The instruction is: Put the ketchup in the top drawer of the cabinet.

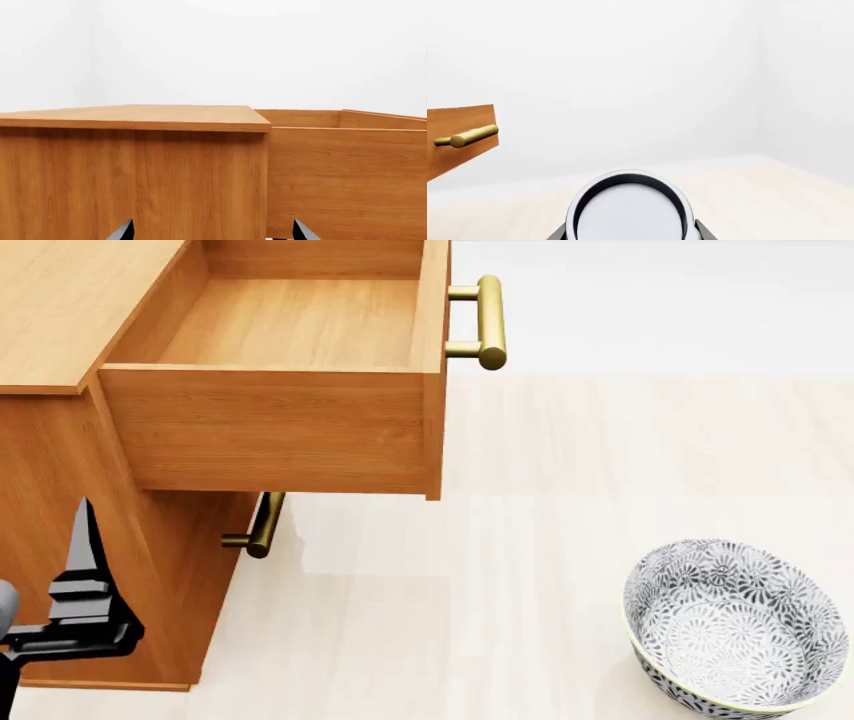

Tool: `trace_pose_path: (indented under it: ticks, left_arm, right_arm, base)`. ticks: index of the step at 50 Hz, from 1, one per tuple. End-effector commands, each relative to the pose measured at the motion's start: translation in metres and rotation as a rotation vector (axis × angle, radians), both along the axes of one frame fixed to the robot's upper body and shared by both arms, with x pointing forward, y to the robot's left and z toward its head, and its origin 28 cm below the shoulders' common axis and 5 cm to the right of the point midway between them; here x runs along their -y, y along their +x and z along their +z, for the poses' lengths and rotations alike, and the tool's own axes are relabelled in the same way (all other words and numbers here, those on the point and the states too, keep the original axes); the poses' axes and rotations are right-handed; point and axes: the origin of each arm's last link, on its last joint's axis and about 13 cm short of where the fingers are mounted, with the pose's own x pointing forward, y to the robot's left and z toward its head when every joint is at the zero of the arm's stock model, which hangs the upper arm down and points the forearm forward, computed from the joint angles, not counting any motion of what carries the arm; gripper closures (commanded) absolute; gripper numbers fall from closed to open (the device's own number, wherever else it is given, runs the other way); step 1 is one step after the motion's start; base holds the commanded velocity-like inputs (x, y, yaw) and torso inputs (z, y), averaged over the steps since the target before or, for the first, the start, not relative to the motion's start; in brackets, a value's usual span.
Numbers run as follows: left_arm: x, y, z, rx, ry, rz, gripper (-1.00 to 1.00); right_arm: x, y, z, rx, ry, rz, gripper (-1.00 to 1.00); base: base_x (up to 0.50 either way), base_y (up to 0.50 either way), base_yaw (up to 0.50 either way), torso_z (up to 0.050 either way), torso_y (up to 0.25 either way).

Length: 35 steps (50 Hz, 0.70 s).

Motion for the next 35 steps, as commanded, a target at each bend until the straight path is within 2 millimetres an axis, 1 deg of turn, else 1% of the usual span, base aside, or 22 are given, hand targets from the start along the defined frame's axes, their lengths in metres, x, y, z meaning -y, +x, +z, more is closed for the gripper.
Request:
trace_pose_path:
  ticks: [1,8,12,13,15,18,24,31,34,35]
  left_arm:
    - [0.0,0.001,0.001,0.002,0.0,0.001,-1.0]
    - [0.0,0.001,0.001,0.002,0.0,0.001,-1.0]
    - [-0.001,0.002,0.0,0.001,-0.002,0.001,-1.0]
    - [-0.001,0.002,0.0,0.001,-0.003,0.001,-1.0]
    - [0.0,0.002,0.0,0.001,-0.002,0.001,-1.0]
    - [0.0,0.002,-0.001,0.001,-0.004,0.001,-1.0]
    - [-0.001,0.002,0.0,0.002,-0.005,0.003,-1.0]
    - [-0.001,0.002,0.001,0.004,-0.002,0.011,-1.0]
    - [-0.001,0.002,0.002,0.005,-0.002,0.011,-1.0]
    - [-0.001,0.002,0.002,0.005,-0.001,0.01,-1.0]
  right_arm:
    - [-0.006,0.001,0.027,0.049,-0.055,0.002,1.0]
    - [-0.008,0.001,0.043,0.088,-0.065,0.005,1.0]
    - [-0.011,0.001,0.055,0.12,-0.085,0.005,1.0]
    - [-0.012,0.003,0.062,0.145,-0.087,0.01,1.0]
    - [-0.013,0.005,0.067,0.151,-0.093,0.012,1.0]
    - [-0.015,0.013,0.079,0.18,-0.1,0.009,1.0]
    - [-0.021,0.029,0.093,0.214,-0.106,0.029,1.0]
    - [-0.026,0.043,0.112,0.246,-0.109,0.052,1.0]
    - [-0.028,0.045,0.118,0.266,-0.113,0.058,1.0]
    - [-0.03,0.047,0.123,0.276,-0.117,0.065,1.0]
  base:
    - [0.0,0.0,0.0,0.0,0.0]
    - [0.0,0.0,0.0,0.0,0.0]
    - [0.0,0.0,0.0,0.0,0.0]
    - [0.0,0.0,0.0,0.0,0.01]
    - [0.0,0.0,0.0,0.0,0.0]
    - [0.0,0.0,0.0,0.0,0.0]
    - [0.0,0.0,0.0,0.0,0.0]
    - [0.0,0.0,0.0,0.0,0.0]
    - [0.0,0.0,0.0,0.0,0.0]
    - [0.0,0.0,0.0,0.0,0.0]
